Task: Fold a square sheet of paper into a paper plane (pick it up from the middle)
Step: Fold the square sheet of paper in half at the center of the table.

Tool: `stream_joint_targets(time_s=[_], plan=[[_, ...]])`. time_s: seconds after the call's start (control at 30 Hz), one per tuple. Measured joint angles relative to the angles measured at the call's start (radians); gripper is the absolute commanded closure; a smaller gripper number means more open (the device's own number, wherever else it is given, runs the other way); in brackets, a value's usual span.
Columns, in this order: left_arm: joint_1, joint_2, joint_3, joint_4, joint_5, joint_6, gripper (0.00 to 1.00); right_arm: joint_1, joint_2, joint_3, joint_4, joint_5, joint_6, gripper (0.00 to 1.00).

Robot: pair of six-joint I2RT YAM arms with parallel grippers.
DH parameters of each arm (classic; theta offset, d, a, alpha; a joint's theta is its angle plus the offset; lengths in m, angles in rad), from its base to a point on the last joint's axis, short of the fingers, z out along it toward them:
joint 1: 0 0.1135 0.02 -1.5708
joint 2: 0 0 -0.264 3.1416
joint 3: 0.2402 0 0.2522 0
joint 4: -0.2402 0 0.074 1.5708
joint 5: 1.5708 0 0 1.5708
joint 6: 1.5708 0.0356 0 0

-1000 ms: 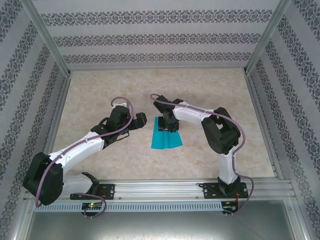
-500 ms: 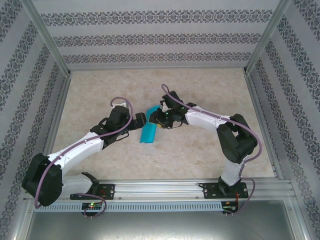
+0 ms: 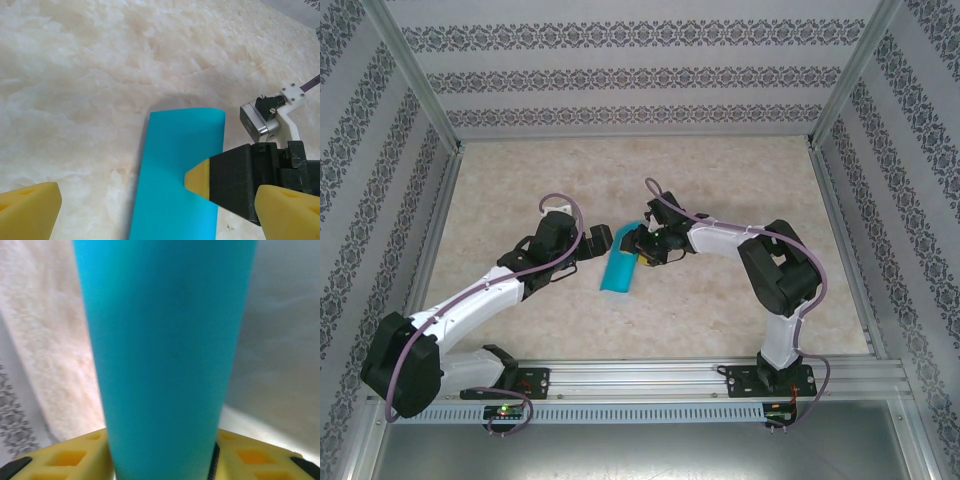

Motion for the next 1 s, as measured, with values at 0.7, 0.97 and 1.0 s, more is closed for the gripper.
stream_joint_targets(time_s=[0.7, 0.97, 1.0], plan=[[0.000, -0.004, 0.000, -0.002, -0.004, 0.001, 0.00, -0.059, 0.044, 0.092, -0.261, 0.026, -0.343, 0.49], [0.000, 0.014, 0.000, -0.002, 0.004, 0.000, 0.00, -0.091, 0.061, 0.094, -0.303, -0.019, -0.438, 0.47], [0.000, 0.020, 0.000, -0.002, 0.007, 0.000, 0.00, -0.093, 0.061, 0.095, -0.305, -0.019, -0.442, 0.47]])
